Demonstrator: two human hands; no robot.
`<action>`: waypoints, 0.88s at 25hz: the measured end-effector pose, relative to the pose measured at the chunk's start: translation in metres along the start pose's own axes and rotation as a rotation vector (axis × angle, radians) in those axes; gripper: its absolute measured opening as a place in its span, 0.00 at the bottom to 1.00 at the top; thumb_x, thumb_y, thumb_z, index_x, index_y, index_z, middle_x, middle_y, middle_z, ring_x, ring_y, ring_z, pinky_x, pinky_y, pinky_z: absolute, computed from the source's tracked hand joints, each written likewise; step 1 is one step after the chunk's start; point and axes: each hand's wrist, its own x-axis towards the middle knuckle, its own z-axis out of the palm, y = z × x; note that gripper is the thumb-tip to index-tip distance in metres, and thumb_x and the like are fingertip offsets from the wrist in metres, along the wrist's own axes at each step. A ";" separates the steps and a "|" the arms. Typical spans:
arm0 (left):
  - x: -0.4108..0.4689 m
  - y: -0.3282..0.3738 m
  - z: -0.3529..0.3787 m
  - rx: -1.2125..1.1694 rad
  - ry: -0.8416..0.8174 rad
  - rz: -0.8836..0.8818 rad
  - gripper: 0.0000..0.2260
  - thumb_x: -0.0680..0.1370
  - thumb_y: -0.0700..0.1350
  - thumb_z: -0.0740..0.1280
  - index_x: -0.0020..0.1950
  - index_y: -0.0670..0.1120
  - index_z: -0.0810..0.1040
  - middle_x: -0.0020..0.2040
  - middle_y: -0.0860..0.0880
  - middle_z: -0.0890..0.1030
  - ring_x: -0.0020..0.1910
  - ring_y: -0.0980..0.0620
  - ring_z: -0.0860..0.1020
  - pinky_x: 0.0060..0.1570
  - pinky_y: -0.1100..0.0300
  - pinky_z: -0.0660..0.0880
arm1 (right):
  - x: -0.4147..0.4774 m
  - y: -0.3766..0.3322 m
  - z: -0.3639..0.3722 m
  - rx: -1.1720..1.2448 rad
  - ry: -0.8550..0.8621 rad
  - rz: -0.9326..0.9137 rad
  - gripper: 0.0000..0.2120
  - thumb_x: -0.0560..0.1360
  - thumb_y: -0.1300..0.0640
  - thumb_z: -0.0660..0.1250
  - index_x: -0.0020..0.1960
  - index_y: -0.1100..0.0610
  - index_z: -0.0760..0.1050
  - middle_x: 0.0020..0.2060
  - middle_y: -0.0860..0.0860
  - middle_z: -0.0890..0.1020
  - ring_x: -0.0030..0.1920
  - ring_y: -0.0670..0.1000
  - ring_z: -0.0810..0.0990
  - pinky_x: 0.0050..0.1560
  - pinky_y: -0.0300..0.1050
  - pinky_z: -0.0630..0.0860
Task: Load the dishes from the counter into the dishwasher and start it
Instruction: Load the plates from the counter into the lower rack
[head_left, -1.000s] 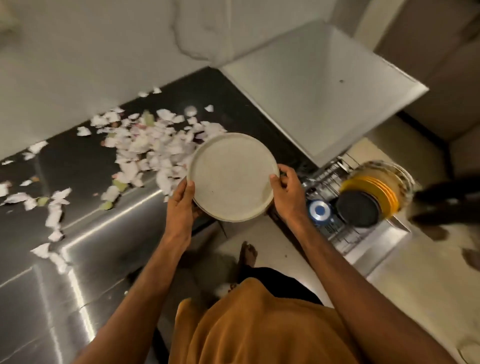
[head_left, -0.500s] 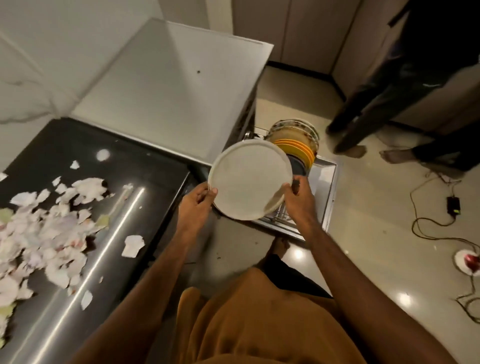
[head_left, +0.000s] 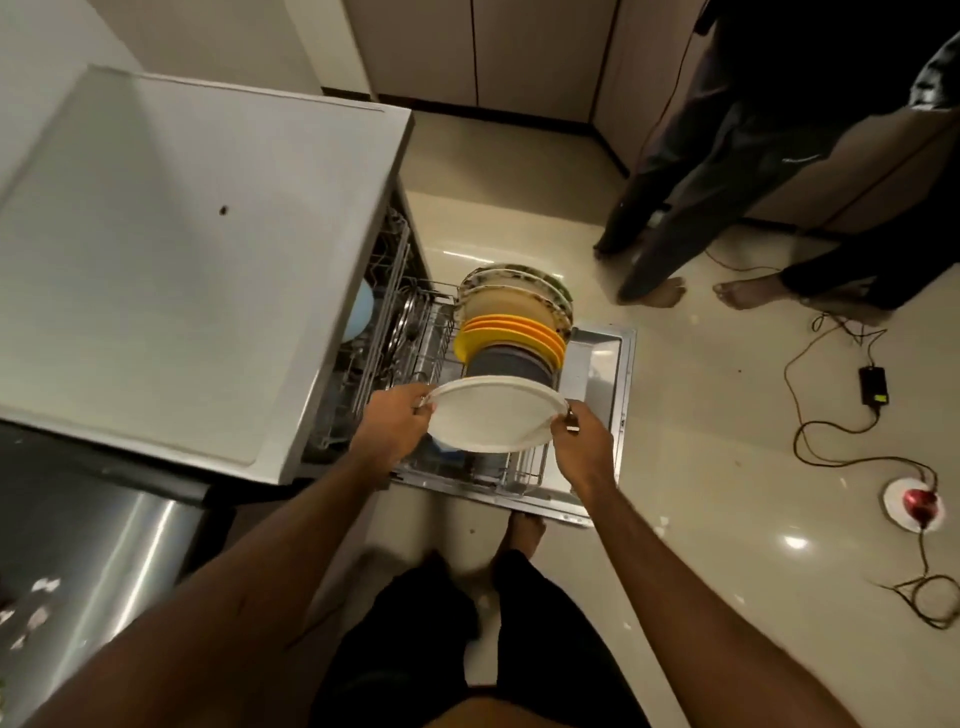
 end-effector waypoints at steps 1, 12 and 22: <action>0.020 -0.001 0.010 0.021 -0.024 0.002 0.10 0.83 0.46 0.66 0.64 0.50 0.82 0.51 0.49 0.85 0.48 0.53 0.82 0.45 0.62 0.78 | 0.017 0.006 0.005 -0.012 -0.002 0.003 0.13 0.84 0.61 0.63 0.67 0.55 0.79 0.55 0.49 0.82 0.54 0.51 0.79 0.54 0.42 0.74; 0.218 -0.044 0.139 0.251 -0.138 0.056 0.12 0.86 0.43 0.60 0.61 0.40 0.82 0.48 0.42 0.82 0.41 0.51 0.74 0.28 0.66 0.65 | 0.201 0.094 0.077 -0.229 0.000 0.011 0.14 0.84 0.60 0.65 0.67 0.56 0.81 0.55 0.56 0.85 0.48 0.53 0.82 0.53 0.44 0.79; 0.284 -0.090 0.181 0.239 -0.227 -0.026 0.09 0.85 0.40 0.61 0.57 0.42 0.81 0.44 0.46 0.80 0.38 0.52 0.76 0.32 0.64 0.68 | 0.249 0.129 0.123 -0.262 -0.036 0.064 0.14 0.84 0.59 0.65 0.67 0.54 0.81 0.53 0.56 0.86 0.44 0.55 0.84 0.50 0.53 0.84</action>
